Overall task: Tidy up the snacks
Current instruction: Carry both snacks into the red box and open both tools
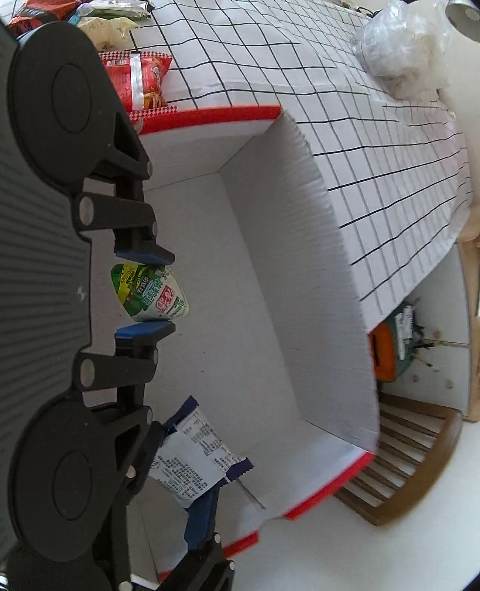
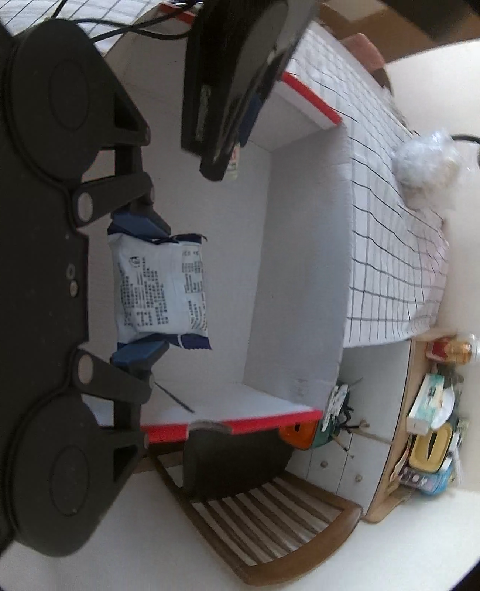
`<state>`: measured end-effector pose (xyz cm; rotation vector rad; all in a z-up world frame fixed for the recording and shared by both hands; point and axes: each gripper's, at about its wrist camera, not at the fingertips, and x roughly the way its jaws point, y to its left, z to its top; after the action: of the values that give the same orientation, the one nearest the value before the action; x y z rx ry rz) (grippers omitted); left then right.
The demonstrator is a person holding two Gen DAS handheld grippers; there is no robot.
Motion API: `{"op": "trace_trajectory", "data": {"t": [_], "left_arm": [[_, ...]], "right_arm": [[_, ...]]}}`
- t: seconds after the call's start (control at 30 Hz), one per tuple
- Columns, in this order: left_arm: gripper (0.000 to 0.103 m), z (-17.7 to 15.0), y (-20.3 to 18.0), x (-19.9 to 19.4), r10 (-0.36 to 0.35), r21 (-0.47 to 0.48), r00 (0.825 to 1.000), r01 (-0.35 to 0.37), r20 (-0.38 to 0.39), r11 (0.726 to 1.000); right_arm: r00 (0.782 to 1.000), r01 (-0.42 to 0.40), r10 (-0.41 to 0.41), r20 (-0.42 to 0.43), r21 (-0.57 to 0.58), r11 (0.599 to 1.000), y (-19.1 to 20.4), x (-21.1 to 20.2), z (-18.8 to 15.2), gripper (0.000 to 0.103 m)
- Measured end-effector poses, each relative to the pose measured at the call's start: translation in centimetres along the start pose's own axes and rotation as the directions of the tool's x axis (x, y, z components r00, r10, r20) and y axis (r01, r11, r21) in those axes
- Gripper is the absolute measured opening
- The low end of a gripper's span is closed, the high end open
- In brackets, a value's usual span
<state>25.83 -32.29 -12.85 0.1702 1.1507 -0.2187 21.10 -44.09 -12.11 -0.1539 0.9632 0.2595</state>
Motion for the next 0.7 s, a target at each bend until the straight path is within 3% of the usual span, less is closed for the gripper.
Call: {"op": "trace_trajectory", "data": {"t": [0.3, 0.37, 0.47, 0.6, 0.7], "left_arm": [[0.035, 0.5, -0.3, 1.4, 0.032, 0.015, 0.998, -0.031, -0.053, 0.999], [0.041, 0.5, -0.2, 1.4, 0.028, 0.008, 0.998, -0.027, -0.058, 1.000], [0.054, 0.7, 0.0, 1.1, 0.027, 0.002, 0.999, -0.026, -0.043, 1.000], [0.054, 0.5, 0.1, 0.2, 0.025, -0.011, 1.000, -0.025, -0.013, 1.000], [0.055, 0.1, 0.3, -0.7, 0.020, -0.020, 1.000, -0.020, 0.014, 1.000]], "right_arm": [[0.999, -0.020, 0.019, -0.042, -0.046, 0.999, 0.8, 1.1, 0.2, 0.061], [0.999, -0.021, 0.019, -0.045, -0.051, 0.998, 0.8, 1.2, 0.2, 0.064], [0.999, -0.020, 0.018, -0.042, -0.052, 0.998, 0.8, 1.2, 0.2, 0.064], [0.999, -0.025, 0.023, -0.036, -0.050, 0.998, 0.7, 0.8, 0.0, 0.068], [0.999, -0.036, 0.035, -0.009, -0.045, 0.998, 0.7, 0.0, -0.2, 0.078]]}}
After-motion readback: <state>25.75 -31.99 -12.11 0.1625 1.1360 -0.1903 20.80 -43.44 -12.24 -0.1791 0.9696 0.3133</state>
